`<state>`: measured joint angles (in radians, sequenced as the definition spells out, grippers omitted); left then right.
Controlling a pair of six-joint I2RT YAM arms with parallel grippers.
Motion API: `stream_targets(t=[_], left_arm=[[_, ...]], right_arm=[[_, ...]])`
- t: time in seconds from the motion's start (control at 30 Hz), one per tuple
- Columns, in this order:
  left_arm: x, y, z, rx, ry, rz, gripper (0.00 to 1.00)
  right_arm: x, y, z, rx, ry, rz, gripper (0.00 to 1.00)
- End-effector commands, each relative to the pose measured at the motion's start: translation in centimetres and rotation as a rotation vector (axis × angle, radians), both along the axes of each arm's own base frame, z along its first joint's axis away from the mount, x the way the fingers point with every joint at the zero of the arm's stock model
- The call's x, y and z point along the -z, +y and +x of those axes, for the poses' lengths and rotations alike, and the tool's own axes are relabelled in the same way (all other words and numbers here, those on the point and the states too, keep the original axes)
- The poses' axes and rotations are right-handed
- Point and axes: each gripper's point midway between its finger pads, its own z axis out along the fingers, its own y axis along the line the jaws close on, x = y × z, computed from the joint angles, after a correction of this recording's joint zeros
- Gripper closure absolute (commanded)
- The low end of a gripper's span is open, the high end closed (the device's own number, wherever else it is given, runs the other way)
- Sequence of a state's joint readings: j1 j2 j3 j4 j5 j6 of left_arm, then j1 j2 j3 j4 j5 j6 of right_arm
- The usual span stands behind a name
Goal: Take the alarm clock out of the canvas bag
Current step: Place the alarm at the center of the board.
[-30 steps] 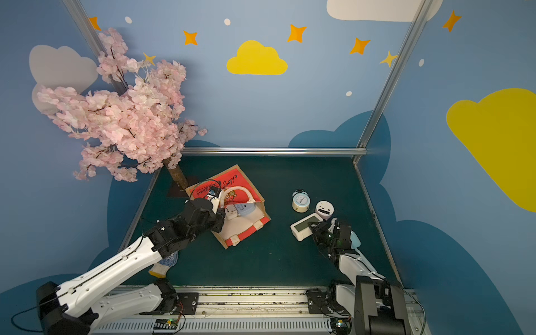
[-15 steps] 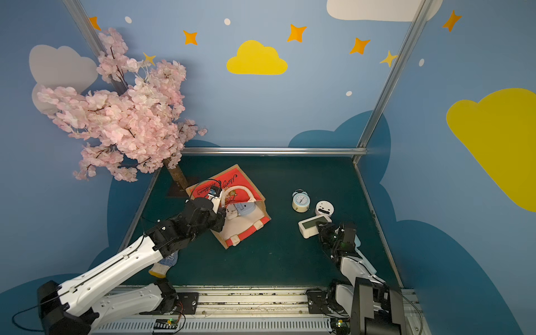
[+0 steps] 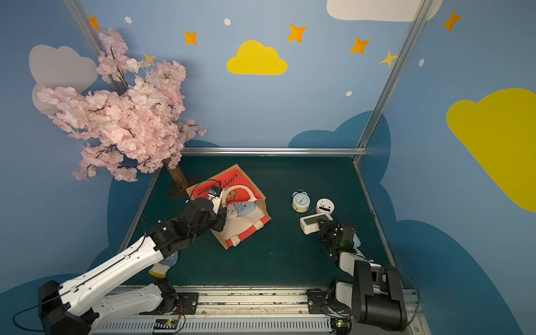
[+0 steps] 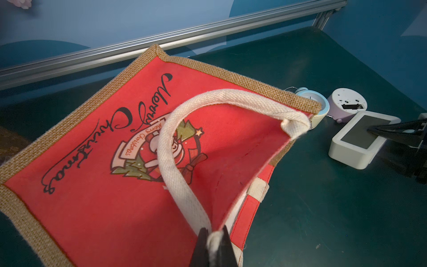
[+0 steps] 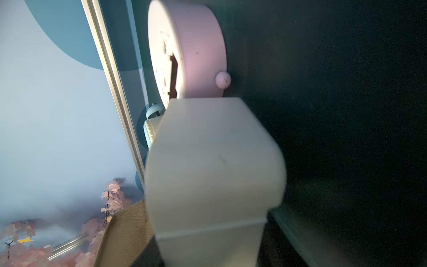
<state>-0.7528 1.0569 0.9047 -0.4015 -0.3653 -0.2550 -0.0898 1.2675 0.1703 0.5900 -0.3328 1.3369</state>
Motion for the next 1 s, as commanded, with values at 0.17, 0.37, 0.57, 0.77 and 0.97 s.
stream_targets(t=[0.17, 0.37, 0.57, 0.77, 0.97], left_arm=[[-0.7, -0.3, 0.7, -0.010, -0.028, -0.032, 0.97], [-0.7, -0.1, 0.7, -0.015, -0.031, -0.030, 0.97], [-0.5, -0.5, 0.7, -0.003, -0.018, -0.042, 0.97], [-0.8, -0.1, 0.4, -0.011, -0.028, -0.042, 0.96], [-0.7, 0.3, 0.4, -0.021, -0.028, -0.040, 0.96]], right_arm=[[2.0, 1.6, -0.4, 0.052, 0.084, 0.021, 0.62], [2.1, 2.7, -2.0, 0.038, 0.139, -0.031, 0.41], [3.0, 2.7, -3.1, 0.050, 0.184, -0.019, 0.29], [2.0, 3.4, -3.1, 0.021, 0.180, 0.008, 0.28], [0.2, 4.3, -3.8, -0.024, 0.208, 0.039, 0.27]])
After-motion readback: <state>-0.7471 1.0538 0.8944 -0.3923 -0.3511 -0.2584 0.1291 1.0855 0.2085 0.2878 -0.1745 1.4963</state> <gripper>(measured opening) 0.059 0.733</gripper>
